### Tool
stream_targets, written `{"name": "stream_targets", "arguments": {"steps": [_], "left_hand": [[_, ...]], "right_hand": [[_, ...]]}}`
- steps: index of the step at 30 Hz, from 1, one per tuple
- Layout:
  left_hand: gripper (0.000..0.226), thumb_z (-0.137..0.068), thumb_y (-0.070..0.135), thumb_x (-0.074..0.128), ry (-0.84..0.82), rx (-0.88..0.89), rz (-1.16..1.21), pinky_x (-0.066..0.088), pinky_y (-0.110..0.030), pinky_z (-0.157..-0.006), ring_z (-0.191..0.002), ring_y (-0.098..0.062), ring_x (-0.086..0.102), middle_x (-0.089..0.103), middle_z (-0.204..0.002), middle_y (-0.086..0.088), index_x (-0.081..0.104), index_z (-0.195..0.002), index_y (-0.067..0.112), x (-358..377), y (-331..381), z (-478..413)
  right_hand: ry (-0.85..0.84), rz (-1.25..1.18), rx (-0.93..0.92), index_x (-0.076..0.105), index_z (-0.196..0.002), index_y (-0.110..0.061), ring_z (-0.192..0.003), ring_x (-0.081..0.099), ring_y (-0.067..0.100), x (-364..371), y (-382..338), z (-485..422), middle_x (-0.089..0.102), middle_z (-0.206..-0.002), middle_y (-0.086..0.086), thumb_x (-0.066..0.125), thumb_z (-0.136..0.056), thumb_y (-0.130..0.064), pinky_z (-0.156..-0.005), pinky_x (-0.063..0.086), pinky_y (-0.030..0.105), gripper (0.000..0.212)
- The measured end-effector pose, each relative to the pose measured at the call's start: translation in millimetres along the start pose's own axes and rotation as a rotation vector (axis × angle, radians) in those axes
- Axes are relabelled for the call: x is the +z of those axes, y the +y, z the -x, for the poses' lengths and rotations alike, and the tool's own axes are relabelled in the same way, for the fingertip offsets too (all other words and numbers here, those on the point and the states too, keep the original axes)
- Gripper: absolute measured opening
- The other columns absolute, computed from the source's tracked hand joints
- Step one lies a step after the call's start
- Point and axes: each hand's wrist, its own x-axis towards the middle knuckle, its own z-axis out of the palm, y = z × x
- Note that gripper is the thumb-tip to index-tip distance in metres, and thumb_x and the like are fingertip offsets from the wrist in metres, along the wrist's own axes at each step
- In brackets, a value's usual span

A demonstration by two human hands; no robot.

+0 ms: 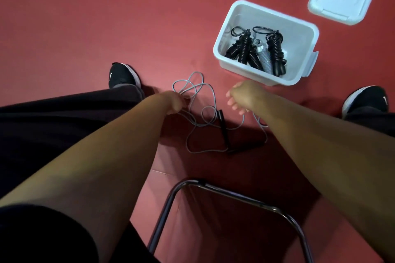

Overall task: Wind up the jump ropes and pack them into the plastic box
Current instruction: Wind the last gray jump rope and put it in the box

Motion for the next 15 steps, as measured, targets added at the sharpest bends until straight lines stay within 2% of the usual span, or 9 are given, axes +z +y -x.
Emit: {"name": "stream_targets", "arguments": {"steps": [2,4,5,7,8,11,13,15], "left_hand": [[0.034,-0.108,0.018,0.043,-0.124,-0.041,-0.038,0.059,-0.032,-0.052,-0.100,-0.033,0.070,0.064,-0.131,-0.010,0.057,-0.137,0.007,15.7,-7.3,-1.7],[0.036,-0.105,0.026,0.043,-0.232,-0.045,-0.067,0.061,-0.042,-0.075,-0.095,-0.030,0.075,0.068,-0.123,-0.009,0.058,-0.133,0.009,31.4,-8.5,1.5],[0.035,-0.102,0.028,0.044,-0.266,-0.032,-0.062,0.059,-0.047,-0.086,-0.094,-0.030,0.076,0.069,-0.119,-0.008,0.058,-0.131,0.012,37.7,-6.3,2.6],[0.035,-0.102,0.024,0.045,-0.314,-0.003,-0.050,0.057,-0.054,-0.093,-0.095,-0.034,0.076,0.068,-0.121,-0.010,0.055,-0.135,0.017,49.7,-1.9,-0.6],[0.038,-0.102,0.022,0.046,-0.339,0.010,-0.055,0.057,-0.056,-0.094,-0.097,-0.035,0.075,0.066,-0.124,-0.011,0.052,-0.139,0.022,55.3,0.8,-2.7],[0.051,-0.101,0.023,0.052,-0.356,0.070,-0.094,0.057,-0.052,-0.097,-0.104,-0.032,0.071,0.061,-0.132,-0.007,0.045,-0.148,0.041,71.4,9.7,-7.7],[0.057,-0.100,0.021,0.054,-0.299,0.113,-0.152,0.055,-0.047,-0.103,-0.117,-0.032,0.067,0.059,-0.139,-0.008,0.043,-0.152,0.041,77.3,15.2,-13.4],[0.065,-0.097,0.019,0.056,-0.209,0.168,-0.235,0.047,-0.041,-0.112,-0.134,-0.028,0.056,0.051,-0.154,-0.006,0.040,-0.157,0.038,80.5,17.7,-20.8]], "right_hand": [[-0.068,0.066,0.131,0.066,-0.113,-0.012,-0.067,0.063,0.017,3.5,16.3,-2.2,0.073,-0.089,0.004,0.043,-0.109,-0.018,-0.056,0.049,0.028,0.025],[-0.123,0.057,0.211,0.066,-0.124,-0.009,-0.074,0.066,0.019,2.3,35.6,-5.1,0.074,-0.098,0.006,0.043,-0.111,-0.023,-0.059,0.050,0.030,0.030],[-0.158,0.041,0.239,0.065,-0.127,-0.009,-0.082,0.070,0.021,1.2,44.4,-7.3,0.075,-0.110,0.011,0.043,-0.111,-0.024,-0.061,0.051,0.031,0.031],[-0.230,0.052,0.280,0.063,-0.135,-0.009,-0.100,0.073,0.029,1.9,54.8,-9.3,0.069,-0.136,0.018,0.046,-0.110,-0.023,-0.067,0.048,0.031,0.033],[-0.252,0.085,0.291,0.062,-0.138,-0.008,-0.097,0.071,0.029,4.0,56.3,-8.6,0.068,-0.139,0.018,0.049,-0.110,-0.023,-0.069,0.048,0.032,0.035],[-0.258,0.194,0.249,0.067,-0.134,-0.009,-0.078,0.064,0.024,14.4,56.9,-4.0,0.071,-0.121,0.009,0.056,-0.106,-0.023,-0.068,0.051,0.034,0.033],[-0.267,0.269,0.161,0.069,-0.133,-0.021,-0.078,0.066,0.025,19.7,59.4,-0.5,0.071,-0.114,0.007,0.050,-0.105,-0.013,-0.068,0.052,0.035,0.035],[-0.297,0.400,0.061,0.066,-0.137,-0.037,-0.083,0.071,0.026,23.7,63.4,0.3,0.073,-0.112,0.007,0.042,-0.102,-0.004,-0.070,0.057,0.037,0.054]]}}
